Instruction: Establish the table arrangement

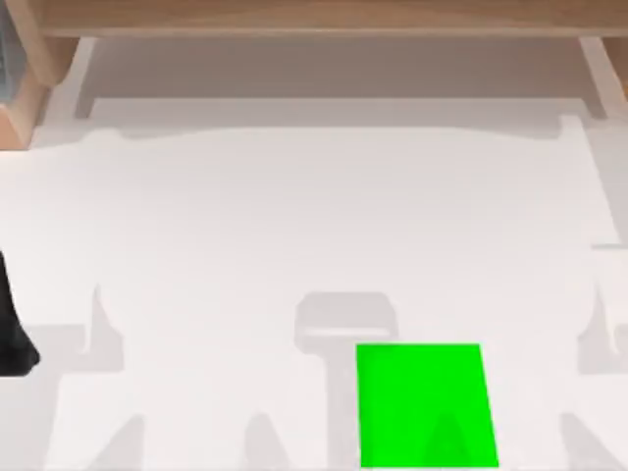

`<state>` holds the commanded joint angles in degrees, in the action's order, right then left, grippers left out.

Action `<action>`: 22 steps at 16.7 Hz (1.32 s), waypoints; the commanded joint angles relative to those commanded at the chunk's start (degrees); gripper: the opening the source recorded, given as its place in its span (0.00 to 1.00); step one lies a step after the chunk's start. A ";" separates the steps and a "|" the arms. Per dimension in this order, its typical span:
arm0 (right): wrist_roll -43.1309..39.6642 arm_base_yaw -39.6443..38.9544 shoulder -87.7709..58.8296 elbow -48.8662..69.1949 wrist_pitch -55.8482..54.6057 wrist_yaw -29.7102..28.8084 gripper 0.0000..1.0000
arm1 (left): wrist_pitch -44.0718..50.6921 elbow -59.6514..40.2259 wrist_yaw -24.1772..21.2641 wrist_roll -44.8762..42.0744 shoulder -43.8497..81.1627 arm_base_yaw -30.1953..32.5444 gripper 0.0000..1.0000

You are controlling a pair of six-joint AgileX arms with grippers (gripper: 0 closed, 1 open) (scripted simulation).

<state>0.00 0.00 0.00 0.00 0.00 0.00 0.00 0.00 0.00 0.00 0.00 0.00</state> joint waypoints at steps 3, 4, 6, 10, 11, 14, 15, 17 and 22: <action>-0.03 0.36 -0.55 0.56 0.51 -0.08 1.00 | 0.00 0.00 0.00 0.00 0.00 0.00 1.00; -0.08 1.01 -1.68 1.70 1.54 -0.21 1.00 | 0.00 0.00 0.00 0.00 0.00 0.00 1.00; -0.30 2.98 -5.71 5.78 4.99 -0.51 1.00 | 0.00 0.00 0.00 0.00 0.00 0.00 1.00; -1.28 8.45 -21.01 21.23 15.98 -0.88 1.00 | 0.00 0.00 0.00 0.00 0.00 0.00 1.00; -1.67 9.90 -26.26 26.48 19.33 -0.89 1.00 | 0.00 0.00 0.00 0.00 0.00 0.00 1.00; -3.20 13.82 -44.43 44.49 29.97 -0.82 1.00 | 0.00 0.00 0.00 0.00 0.00 0.00 1.00; -3.84 14.96 -51.17 51.03 33.60 -0.79 1.00 | 0.00 0.00 0.00 0.00 0.00 0.00 1.00; -5.31 16.99 -65.40 64.54 40.84 -0.76 1.00 | 0.00 0.00 0.00 0.00 0.00 0.00 1.00; -9.38 20.76 -101.56 97.28 57.49 -0.86 1.00 | 0.00 0.00 0.00 0.00 0.00 0.00 1.00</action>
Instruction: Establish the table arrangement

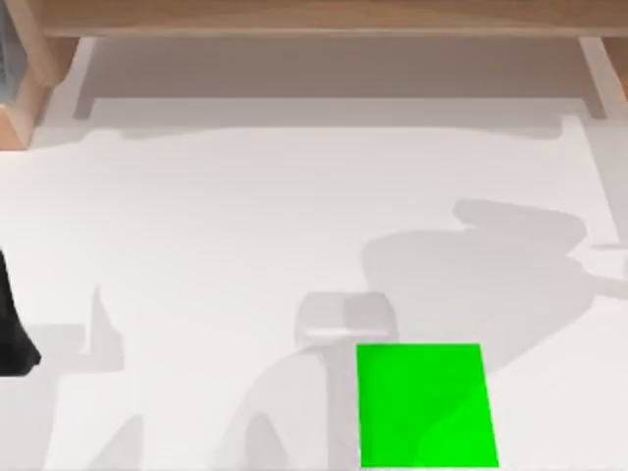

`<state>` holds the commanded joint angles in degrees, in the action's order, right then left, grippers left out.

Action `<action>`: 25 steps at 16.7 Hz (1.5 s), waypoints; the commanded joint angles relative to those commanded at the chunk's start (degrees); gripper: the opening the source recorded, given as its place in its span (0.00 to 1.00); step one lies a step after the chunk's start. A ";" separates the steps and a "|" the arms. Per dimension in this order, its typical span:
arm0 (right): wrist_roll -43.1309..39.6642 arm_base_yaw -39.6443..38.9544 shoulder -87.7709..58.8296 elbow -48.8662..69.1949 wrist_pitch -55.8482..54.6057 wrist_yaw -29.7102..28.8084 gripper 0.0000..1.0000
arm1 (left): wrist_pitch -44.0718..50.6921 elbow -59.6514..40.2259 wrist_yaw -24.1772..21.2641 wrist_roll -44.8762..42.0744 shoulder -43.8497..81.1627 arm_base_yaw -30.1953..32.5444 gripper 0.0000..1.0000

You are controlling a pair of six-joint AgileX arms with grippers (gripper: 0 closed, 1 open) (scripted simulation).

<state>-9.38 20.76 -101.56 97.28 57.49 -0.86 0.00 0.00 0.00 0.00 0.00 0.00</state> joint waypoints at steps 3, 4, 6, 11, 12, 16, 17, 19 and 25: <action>-2.36 0.97 -18.81 16.42 7.67 0.19 1.00 | 0.00 0.00 0.00 0.00 0.00 0.00 1.00; -3.08 1.10 -24.17 21.09 9.75 0.33 1.00 | 0.00 0.00 0.00 0.00 0.00 0.00 1.00; -4.36 1.19 -33.24 28.96 13.18 0.73 1.00 | 0.00 0.00 0.00 0.00 0.00 0.00 1.00; -6.29 0.61 -45.29 39.95 17.15 2.04 1.00 | 0.00 0.00 0.00 0.00 0.00 0.00 1.00; -6.43 0.54 -46.01 40.78 17.31 2.20 1.00 | 0.00 0.00 0.00 0.00 0.00 0.00 1.00; -6.49 0.52 -46.32 41.16 17.36 2.28 1.00 | 0.00 0.00 0.00 0.00 0.00 0.00 1.00; -6.49 0.52 -46.32 41.16 17.36 2.28 1.00 | 0.00 0.00 0.00 0.00 0.00 0.00 1.00; -6.45 0.76 -46.32 40.96 17.27 2.20 1.00 | 0.00 0.00 0.00 0.00 0.00 0.00 1.00; -6.77 0.79 -45.86 39.62 16.29 2.34 1.00 | 0.00 0.00 0.00 0.00 0.00 0.00 1.00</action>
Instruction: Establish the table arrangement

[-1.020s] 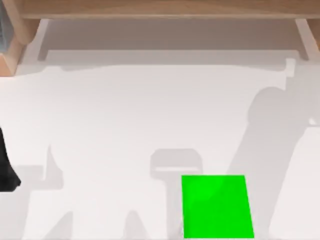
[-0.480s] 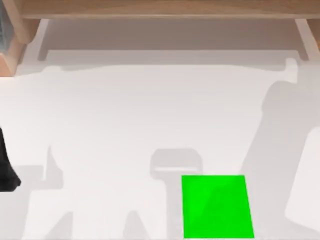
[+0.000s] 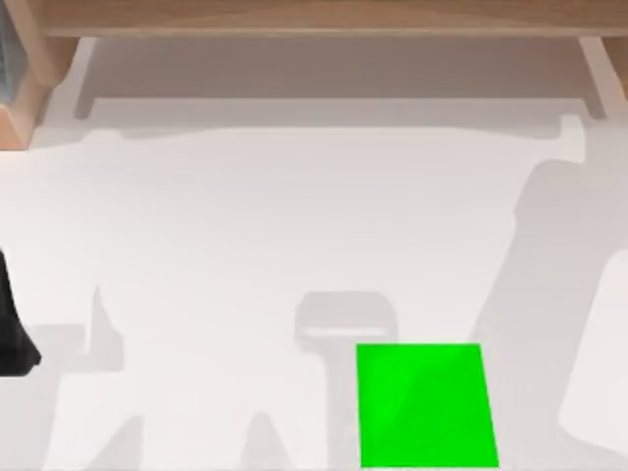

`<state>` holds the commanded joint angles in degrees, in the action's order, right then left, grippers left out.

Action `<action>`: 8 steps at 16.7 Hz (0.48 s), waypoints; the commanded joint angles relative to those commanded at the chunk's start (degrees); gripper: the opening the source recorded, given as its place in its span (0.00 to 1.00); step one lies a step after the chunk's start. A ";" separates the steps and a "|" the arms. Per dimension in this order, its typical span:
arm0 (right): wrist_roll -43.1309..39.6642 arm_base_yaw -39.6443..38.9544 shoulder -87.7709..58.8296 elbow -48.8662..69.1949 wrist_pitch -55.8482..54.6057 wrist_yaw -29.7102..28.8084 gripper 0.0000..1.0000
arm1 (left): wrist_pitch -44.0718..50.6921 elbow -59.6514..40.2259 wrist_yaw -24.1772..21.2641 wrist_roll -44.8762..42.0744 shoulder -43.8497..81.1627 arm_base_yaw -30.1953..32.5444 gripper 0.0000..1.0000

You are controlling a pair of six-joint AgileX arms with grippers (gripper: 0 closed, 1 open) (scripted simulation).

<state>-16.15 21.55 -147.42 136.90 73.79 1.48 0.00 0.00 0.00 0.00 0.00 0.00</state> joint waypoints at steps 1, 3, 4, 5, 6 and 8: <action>-0.02 0.00 0.11 -0.33 -0.25 0.01 1.00 | 0.00 0.00 0.00 0.00 0.00 0.00 1.00; -0.01 -0.01 0.29 -1.00 -0.76 0.02 1.00 | 0.00 0.00 0.00 0.00 0.00 0.00 1.00; 0.01 -0.02 0.34 -1.31 -1.02 0.02 1.00 | 0.00 0.00 0.00 0.00 0.00 0.00 1.00; 0.02 -0.03 0.36 -1.60 -1.29 0.01 1.00 | 0.00 0.00 0.00 0.00 0.00 0.00 1.00; 0.04 -0.04 0.37 -1.85 -1.56 0.01 1.00 | 0.00 0.00 0.00 0.00 0.00 0.00 1.00; 0.09 -0.08 0.33 -2.30 -2.10 -0.02 1.00 | 0.00 0.00 0.00 0.00 0.00 0.00 1.00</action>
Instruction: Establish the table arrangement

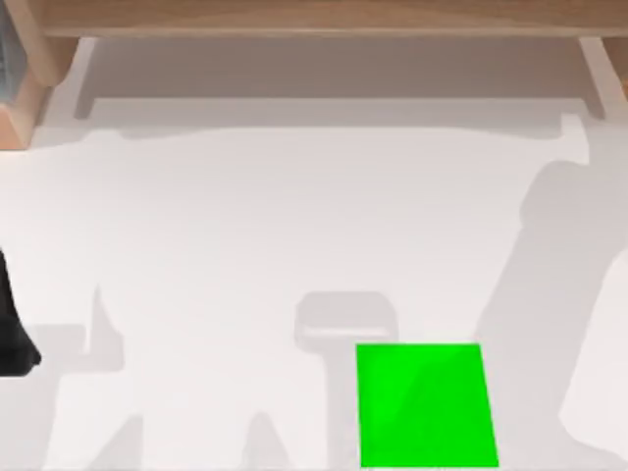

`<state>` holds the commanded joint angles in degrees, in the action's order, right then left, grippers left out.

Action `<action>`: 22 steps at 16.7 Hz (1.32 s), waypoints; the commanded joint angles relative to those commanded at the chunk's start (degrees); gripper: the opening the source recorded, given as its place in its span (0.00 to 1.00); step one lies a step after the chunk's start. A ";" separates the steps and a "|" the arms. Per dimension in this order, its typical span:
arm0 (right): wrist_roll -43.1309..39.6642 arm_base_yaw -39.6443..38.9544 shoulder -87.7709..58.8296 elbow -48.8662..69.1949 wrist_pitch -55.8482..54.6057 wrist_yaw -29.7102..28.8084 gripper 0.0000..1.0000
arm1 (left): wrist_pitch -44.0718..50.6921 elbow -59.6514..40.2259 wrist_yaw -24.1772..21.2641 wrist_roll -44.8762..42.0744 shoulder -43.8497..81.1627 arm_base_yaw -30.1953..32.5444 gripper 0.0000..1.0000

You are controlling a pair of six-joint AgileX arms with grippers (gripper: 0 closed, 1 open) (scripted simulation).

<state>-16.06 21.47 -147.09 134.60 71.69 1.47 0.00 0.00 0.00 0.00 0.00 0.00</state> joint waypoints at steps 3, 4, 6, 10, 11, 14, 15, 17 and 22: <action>0.14 -0.10 -0.27 -0.46 -1.06 -0.08 1.00 | 0.00 0.00 0.00 0.00 0.00 0.00 1.00; 0.20 -0.16 -0.52 -0.55 -1.56 -0.11 1.00 | 0.00 0.00 0.00 0.00 0.00 0.00 1.00; 0.31 -0.30 -1.48 -0.89 -2.55 -0.09 1.00 | 0.00 0.00 0.00 0.00 0.00 0.00 1.00; 0.33 -0.33 -1.77 -1.06 -2.72 -0.07 1.00 | 0.00 0.00 0.00 0.00 0.00 0.00 1.00; 0.33 -0.33 -1.77 -1.06 -2.72 -0.07 1.00 | 0.00 0.00 0.00 0.00 0.00 0.00 1.00; 0.33 -0.33 -1.77 -1.06 -2.72 -0.07 0.77 | 0.00 0.00 0.00 0.00 0.00 0.00 1.00; 0.33 -0.33 -1.77 -1.06 -2.72 -0.07 0.70 | 0.00 0.00 0.00 0.00 0.00 0.00 1.00; 0.33 -0.33 -1.77 -1.06 -2.72 -0.07 0.55 | 0.00 0.00 0.00 0.00 0.00 0.00 1.00; 0.33 -0.33 -1.77 -1.06 -2.72 -0.07 0.17 | 0.00 0.00 0.00 0.00 0.00 0.00 1.00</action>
<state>-15.74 21.14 -148.86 133.54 68.97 1.40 0.00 0.00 0.00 0.00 0.00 0.00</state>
